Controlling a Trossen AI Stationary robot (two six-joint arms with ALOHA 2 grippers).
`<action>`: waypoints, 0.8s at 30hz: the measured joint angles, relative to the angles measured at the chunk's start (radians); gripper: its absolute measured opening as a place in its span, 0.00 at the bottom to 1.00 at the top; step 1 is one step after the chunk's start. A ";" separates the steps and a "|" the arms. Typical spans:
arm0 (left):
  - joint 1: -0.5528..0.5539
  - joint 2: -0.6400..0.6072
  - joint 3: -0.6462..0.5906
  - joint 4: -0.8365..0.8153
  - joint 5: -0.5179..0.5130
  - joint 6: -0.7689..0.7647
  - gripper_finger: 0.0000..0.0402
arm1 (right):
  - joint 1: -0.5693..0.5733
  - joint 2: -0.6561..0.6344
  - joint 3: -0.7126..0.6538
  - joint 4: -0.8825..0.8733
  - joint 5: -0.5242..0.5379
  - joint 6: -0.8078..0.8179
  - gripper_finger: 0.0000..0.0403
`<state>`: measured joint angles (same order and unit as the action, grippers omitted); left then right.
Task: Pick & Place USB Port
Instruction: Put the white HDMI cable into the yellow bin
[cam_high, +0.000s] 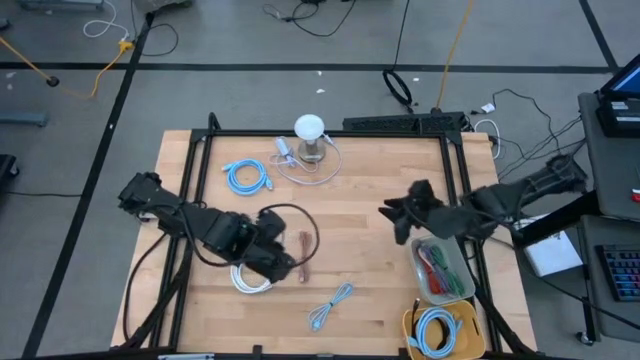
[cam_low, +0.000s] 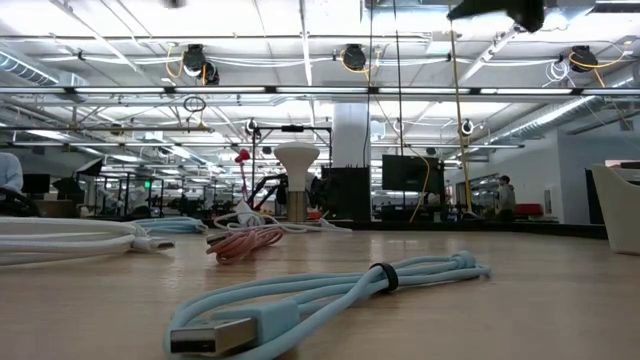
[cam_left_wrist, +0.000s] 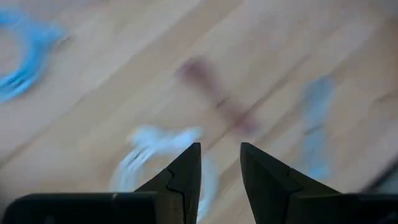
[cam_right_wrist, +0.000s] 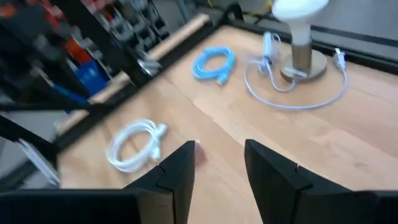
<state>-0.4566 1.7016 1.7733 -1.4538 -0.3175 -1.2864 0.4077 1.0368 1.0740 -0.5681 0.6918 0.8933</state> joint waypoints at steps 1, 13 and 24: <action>-0.008 0.000 -0.002 -0.070 0.020 -0.028 0.29 | -0.024 0.010 0.000 -0.001 -0.025 -0.024 0.34; -0.073 -0.029 -0.299 -0.091 0.365 -0.225 0.50 | -0.128 0.038 -0.001 0.005 -0.116 -0.113 0.42; -0.066 -0.033 -0.615 0.179 0.406 -0.378 0.69 | -0.121 0.038 -0.001 0.018 -0.121 -0.121 0.42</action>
<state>-0.5229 1.6688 1.1587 -1.2750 0.0881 -1.6639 0.2869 1.0744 1.0733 -0.5503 0.5708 0.7728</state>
